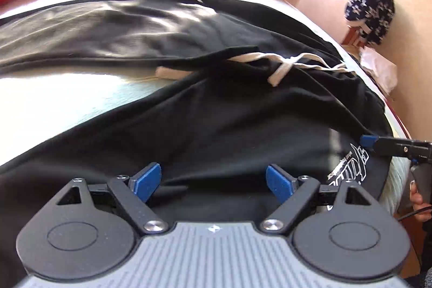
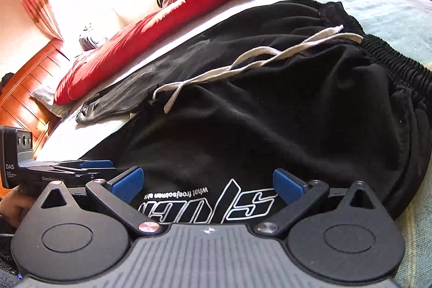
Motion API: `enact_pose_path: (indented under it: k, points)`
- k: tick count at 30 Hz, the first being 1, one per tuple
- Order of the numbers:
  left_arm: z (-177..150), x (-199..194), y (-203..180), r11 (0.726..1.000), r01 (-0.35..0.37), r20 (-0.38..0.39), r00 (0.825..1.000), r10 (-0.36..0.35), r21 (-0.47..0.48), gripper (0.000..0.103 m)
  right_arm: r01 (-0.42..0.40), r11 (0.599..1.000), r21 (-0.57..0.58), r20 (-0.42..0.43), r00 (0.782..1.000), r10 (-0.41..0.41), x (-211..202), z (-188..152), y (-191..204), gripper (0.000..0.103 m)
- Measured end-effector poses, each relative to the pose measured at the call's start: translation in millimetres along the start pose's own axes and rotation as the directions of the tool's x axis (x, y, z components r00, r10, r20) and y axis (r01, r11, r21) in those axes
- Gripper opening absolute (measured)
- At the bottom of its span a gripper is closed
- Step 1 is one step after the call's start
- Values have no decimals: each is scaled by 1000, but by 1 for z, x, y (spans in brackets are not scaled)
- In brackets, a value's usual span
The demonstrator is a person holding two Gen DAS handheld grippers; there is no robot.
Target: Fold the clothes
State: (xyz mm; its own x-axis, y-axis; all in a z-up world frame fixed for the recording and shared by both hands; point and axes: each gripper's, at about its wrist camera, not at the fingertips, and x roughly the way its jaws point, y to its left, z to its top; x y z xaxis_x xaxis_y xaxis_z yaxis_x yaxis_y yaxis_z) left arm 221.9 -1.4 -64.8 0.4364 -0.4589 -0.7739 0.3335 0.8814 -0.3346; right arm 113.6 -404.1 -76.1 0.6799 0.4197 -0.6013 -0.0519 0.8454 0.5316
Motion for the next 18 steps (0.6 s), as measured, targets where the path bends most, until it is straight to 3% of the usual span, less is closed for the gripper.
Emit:
enact_pose_path:
  k: [3, 6, 10, 13, 15, 18]
  points:
    - [-23, -15, 7, 994, -81, 11, 997, 82, -78, 86, -74, 997, 5, -14, 997, 74, -15, 0, -8, 103]
    - [-26, -29, 7, 982, -164, 29, 985, 167, -98, 86, -109, 993, -42, 36, 993, 110, -26, 18, -6, 103]
    - [-36, -30, 5, 978, -162, 21, 986, 166, -130, 86, -47, 998, -49, 107, 993, 52, -10, 57, -9, 103]
    - [-50, -34, 8, 977, -160, 23, 986, 165, -141, 86, 5, 1000, -10, 56, 998, -5, 22, 73, -29, 103]
    - [-57, -42, 13, 971, -175, 35, 983, 183, -164, 86, 128, 992, 9, 18, 992, -129, 37, 75, -48, 102]
    - [-65, -57, 19, 959, -201, 56, 975, 215, -199, 86, 115, 993, 23, 32, 993, -116, 29, 75, -56, 102]
